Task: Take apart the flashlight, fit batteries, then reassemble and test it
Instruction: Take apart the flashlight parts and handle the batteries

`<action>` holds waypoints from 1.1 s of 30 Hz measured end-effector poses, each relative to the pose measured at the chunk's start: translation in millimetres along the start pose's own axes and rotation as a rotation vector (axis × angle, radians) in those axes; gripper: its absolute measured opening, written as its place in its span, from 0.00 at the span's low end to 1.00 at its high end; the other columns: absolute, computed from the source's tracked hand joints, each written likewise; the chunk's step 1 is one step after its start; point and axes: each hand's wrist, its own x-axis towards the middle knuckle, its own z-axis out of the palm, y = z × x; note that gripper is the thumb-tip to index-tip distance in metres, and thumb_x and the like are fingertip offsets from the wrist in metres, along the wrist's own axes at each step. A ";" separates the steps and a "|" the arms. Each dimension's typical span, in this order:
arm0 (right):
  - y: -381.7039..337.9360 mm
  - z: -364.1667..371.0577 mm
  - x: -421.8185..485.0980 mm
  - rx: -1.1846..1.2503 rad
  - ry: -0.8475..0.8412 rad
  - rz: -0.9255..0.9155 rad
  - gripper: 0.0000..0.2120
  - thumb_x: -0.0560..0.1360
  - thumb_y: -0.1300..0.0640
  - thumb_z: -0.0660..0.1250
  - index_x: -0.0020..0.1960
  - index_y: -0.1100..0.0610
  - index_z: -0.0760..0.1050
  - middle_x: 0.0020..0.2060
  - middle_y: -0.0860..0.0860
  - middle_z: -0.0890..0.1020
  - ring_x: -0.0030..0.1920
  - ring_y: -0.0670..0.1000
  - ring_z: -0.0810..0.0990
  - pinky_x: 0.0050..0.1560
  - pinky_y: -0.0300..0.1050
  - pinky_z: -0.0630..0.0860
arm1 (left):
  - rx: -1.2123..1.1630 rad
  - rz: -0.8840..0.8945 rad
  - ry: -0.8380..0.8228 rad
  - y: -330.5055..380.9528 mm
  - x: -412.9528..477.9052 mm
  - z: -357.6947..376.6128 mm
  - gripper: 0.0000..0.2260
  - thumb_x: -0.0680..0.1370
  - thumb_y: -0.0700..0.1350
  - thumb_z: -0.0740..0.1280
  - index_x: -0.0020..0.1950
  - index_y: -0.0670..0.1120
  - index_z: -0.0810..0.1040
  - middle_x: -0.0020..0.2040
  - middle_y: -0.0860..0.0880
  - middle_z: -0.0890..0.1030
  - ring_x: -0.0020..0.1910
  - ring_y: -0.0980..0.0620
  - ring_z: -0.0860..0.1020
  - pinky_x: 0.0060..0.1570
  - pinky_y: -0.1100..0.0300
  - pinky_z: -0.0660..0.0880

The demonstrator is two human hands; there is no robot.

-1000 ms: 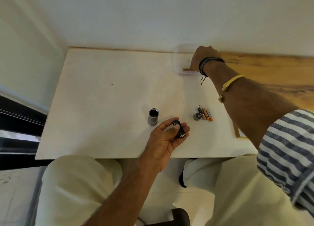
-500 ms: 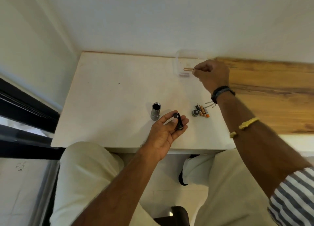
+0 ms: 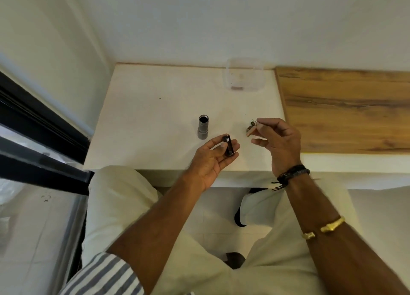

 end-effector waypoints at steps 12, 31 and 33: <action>13.5 9.3 -25.2 -0.496 -0.101 -0.218 0.05 0.75 0.61 0.73 0.51 0.59 0.85 0.41 0.53 0.87 0.40 0.53 0.87 0.47 0.57 0.86 | 0.198 0.033 -0.034 -7.6 -9.3 0.0 0.13 0.78 0.35 0.68 0.61 0.46 0.80 0.60 0.38 0.82 0.59 0.39 0.81 0.54 0.48 0.81; 14.5 25.5 -40.3 -0.532 -0.087 -0.229 0.07 0.76 0.61 0.74 0.53 0.60 0.85 0.41 0.50 0.86 0.42 0.51 0.86 0.51 0.53 0.85 | 0.263 0.184 0.004 -9.3 -9.5 -6.3 0.13 0.78 0.33 0.68 0.59 0.47 0.81 0.55 0.42 0.85 0.53 0.43 0.85 0.53 0.50 0.82; 14.7 22.9 -39.2 -0.508 -0.087 -0.190 0.08 0.74 0.61 0.76 0.53 0.60 0.86 0.41 0.52 0.87 0.43 0.53 0.86 0.51 0.55 0.85 | 0.274 0.171 -0.003 -8.9 -9.6 -6.2 0.13 0.78 0.33 0.67 0.59 0.46 0.81 0.55 0.43 0.85 0.53 0.44 0.85 0.53 0.50 0.82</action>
